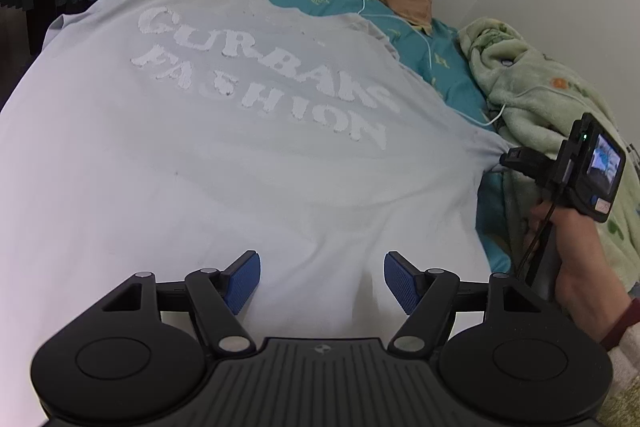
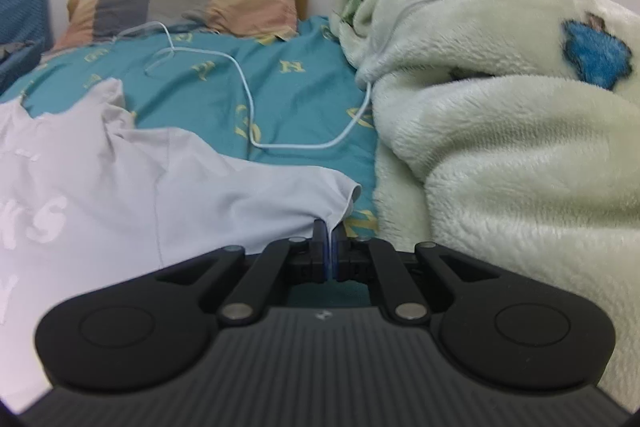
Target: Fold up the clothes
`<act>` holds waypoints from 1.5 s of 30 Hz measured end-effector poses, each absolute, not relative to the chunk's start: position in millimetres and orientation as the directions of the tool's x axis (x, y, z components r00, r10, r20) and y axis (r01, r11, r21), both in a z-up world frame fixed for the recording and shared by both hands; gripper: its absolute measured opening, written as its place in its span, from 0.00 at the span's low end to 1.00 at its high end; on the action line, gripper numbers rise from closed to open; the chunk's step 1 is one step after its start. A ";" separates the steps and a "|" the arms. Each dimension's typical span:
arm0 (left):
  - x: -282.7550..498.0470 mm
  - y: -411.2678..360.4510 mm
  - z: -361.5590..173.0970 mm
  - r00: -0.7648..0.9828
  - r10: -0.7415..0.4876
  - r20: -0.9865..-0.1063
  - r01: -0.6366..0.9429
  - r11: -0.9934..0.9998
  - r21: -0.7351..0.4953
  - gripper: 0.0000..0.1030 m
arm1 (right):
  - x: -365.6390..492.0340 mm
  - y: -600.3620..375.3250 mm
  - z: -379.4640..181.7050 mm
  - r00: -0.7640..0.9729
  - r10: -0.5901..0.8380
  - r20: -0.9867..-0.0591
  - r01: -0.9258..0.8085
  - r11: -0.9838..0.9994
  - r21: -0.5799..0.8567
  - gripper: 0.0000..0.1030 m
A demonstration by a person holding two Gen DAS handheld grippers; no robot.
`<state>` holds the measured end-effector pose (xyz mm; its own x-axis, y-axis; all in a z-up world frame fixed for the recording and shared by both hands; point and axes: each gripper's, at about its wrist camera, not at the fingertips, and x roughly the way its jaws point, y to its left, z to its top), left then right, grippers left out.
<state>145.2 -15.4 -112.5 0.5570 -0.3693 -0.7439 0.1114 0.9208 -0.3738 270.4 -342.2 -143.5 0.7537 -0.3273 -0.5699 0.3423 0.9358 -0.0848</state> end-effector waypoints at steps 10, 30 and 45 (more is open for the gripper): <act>144.7 25.4 -75.4 0.662 -0.390 -0.641 0.068 0.882 -0.466 0.69 | 295.2 -215.9 -54.0 0.930 -0.098 -0.355 0.091 0.995 -0.037 0.05; 146.8 85.2 -64.5 0.742 -0.323 -0.588 -0.017 0.867 -0.498 0.69 | 298.2 -122.7 -120.7 0.785 0.306 -0.539 -0.207 0.949 0.238 0.73; 129.9 37.7 -71.5 0.735 -0.291 -0.613 0.085 0.936 -0.342 0.69 | 133.8 -204.4 -37.4 0.809 0.260 -0.528 -0.125 0.953 0.277 0.73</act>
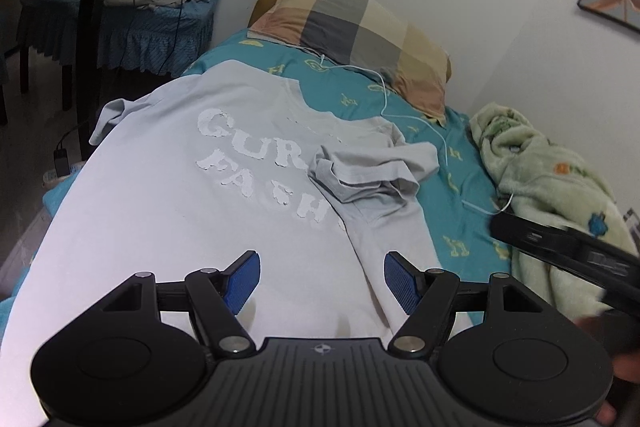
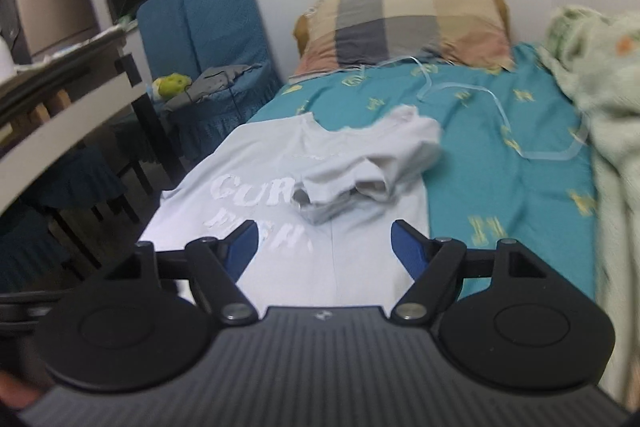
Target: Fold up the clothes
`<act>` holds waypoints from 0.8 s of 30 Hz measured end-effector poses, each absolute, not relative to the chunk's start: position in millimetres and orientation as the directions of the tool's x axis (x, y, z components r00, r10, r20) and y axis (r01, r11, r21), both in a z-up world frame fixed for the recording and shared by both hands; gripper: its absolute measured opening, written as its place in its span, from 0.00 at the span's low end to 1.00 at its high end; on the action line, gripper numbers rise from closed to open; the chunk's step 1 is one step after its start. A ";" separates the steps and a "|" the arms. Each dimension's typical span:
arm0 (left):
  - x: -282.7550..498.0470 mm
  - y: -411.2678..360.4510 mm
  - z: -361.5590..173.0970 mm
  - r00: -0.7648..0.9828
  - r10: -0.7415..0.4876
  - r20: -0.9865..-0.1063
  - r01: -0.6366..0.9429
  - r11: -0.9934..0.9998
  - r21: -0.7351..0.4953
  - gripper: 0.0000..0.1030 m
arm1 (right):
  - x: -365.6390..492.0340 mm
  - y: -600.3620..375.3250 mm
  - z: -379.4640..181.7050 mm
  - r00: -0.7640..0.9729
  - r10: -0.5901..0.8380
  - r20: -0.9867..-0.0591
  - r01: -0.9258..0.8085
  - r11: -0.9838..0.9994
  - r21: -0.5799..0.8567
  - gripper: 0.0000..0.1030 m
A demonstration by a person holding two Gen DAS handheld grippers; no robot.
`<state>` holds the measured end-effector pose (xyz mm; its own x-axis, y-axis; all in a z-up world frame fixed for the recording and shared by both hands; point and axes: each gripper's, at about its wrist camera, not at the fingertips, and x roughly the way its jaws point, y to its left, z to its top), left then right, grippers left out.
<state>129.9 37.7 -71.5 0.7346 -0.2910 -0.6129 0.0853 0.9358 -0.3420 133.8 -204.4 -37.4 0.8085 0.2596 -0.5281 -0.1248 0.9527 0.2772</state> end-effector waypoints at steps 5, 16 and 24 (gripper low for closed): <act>128.9 27.1 -80.9 0.715 -0.315 -0.624 0.125 0.936 -0.329 0.67 | 90.8 -216.0 -38.1 0.777 0.283 -0.562 -0.119 0.943 0.310 0.73; 128.5 14.4 -91.1 0.732 -0.255 -0.632 0.156 0.965 -0.209 0.66 | 67.5 -242.7 -44.3 0.792 0.265 -0.550 -0.064 0.932 0.357 0.73; 158.6 -21.2 -97.6 0.724 -0.222 -0.654 0.217 0.972 -0.089 0.66 | 71.6 -270.7 -54.4 0.811 0.199 -0.550 0.042 0.918 0.395 0.73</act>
